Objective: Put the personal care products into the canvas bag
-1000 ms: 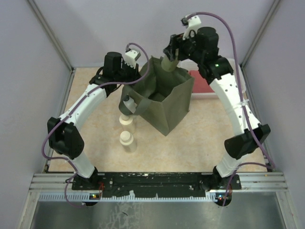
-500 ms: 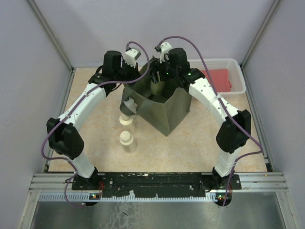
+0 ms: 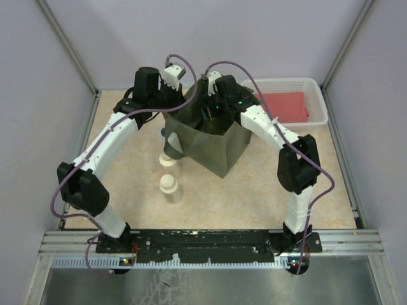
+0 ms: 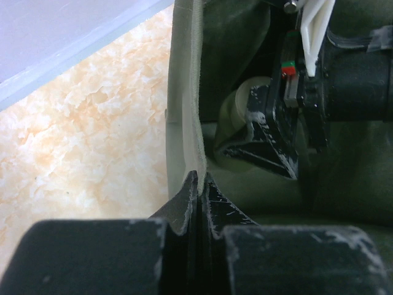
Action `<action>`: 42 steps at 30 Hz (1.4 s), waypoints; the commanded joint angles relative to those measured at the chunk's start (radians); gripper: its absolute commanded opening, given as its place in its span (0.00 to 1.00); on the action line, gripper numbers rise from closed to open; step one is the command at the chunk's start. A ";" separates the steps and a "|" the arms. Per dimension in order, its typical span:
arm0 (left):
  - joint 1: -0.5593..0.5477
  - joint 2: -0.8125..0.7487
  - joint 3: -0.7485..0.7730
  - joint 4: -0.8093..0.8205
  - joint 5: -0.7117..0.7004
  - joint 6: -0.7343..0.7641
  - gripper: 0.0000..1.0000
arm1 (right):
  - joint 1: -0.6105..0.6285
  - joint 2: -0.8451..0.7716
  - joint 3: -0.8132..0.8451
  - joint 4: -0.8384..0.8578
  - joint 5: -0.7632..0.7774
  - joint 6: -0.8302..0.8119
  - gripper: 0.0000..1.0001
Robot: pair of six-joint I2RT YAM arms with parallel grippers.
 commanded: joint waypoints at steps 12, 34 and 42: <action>0.001 -0.010 -0.028 0.055 0.013 -0.003 0.03 | 0.007 0.055 0.002 0.137 0.095 -0.019 0.30; 0.001 0.049 -0.025 0.071 0.010 0.004 0.02 | 0.045 -0.121 0.044 0.024 0.197 -0.049 0.99; 0.003 0.081 -0.001 0.063 -0.003 -0.002 0.00 | 0.075 -0.425 -0.055 0.007 0.315 0.068 0.99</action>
